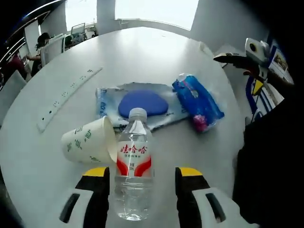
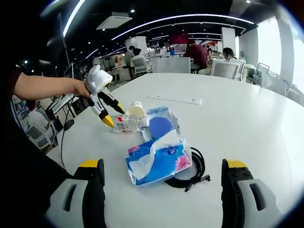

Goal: Arrange the tabletop items into an orderly group along one side of the table until the central work area is clear of visible clutter.

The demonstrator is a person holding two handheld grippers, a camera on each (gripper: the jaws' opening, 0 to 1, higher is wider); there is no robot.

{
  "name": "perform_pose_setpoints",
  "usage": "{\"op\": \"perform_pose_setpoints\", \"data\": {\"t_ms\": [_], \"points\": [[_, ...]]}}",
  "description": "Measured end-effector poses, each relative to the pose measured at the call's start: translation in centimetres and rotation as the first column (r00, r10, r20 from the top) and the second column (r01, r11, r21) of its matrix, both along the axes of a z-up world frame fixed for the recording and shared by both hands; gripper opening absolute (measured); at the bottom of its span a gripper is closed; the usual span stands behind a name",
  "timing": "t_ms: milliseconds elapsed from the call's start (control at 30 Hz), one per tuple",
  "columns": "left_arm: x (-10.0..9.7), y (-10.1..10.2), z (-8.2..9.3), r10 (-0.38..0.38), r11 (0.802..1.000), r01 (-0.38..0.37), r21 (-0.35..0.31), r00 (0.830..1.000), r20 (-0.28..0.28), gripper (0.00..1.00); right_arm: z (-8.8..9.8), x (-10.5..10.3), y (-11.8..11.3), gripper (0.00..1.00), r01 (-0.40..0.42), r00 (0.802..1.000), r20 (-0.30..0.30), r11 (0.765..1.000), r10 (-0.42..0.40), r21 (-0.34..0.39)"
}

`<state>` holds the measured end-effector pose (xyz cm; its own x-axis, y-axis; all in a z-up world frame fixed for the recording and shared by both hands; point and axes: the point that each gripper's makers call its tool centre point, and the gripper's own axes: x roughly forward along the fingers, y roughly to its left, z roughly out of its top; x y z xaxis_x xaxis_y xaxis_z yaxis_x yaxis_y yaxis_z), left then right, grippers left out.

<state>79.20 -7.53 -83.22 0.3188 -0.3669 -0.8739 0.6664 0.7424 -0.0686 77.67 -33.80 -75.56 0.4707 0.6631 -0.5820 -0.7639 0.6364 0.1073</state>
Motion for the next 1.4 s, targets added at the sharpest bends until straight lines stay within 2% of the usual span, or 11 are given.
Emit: {"op": "perform_pose_setpoints", "data": {"t_ms": [67, 433, 633, 967, 1400], "points": [[0.0, -0.2, -0.2, 0.001, 1.000, -0.001, -0.011, 1.000, -0.024, 0.50, -0.1, 0.0, -0.2, 0.99, 0.008, 1.000, -0.002, 1.000, -0.008, 0.002], [0.5, -0.1, -1.8, -0.024, 0.999, 0.026, 0.026, 0.995, -0.095, 0.44, -0.6, -0.4, -1.2, 0.99, 0.047, 0.999, -0.012, 0.999, -0.048, -0.004], [0.6, -0.1, -2.5, -0.036, 0.998, 0.041, 0.048, 0.993, -0.110, 0.45, -0.9, -0.4, -1.8, 0.98, 0.069, 0.997, -0.021, 0.998, -0.069, -0.008], [0.1, 0.1, -3.5, -0.070, 0.988, 0.086, 0.126, 0.990, -0.126, 0.41, -1.2, -0.1, -2.0, 0.98, 0.078, 0.996, -0.030, 0.997, -0.078, -0.009], [0.2, 0.4, -4.6, -0.085, 0.975, 0.111, 0.195, 0.987, -0.135, 0.43, -1.8, 0.1, -2.0, 0.97, 0.081, 0.996, -0.046, 0.997, -0.081, -0.011]]}}
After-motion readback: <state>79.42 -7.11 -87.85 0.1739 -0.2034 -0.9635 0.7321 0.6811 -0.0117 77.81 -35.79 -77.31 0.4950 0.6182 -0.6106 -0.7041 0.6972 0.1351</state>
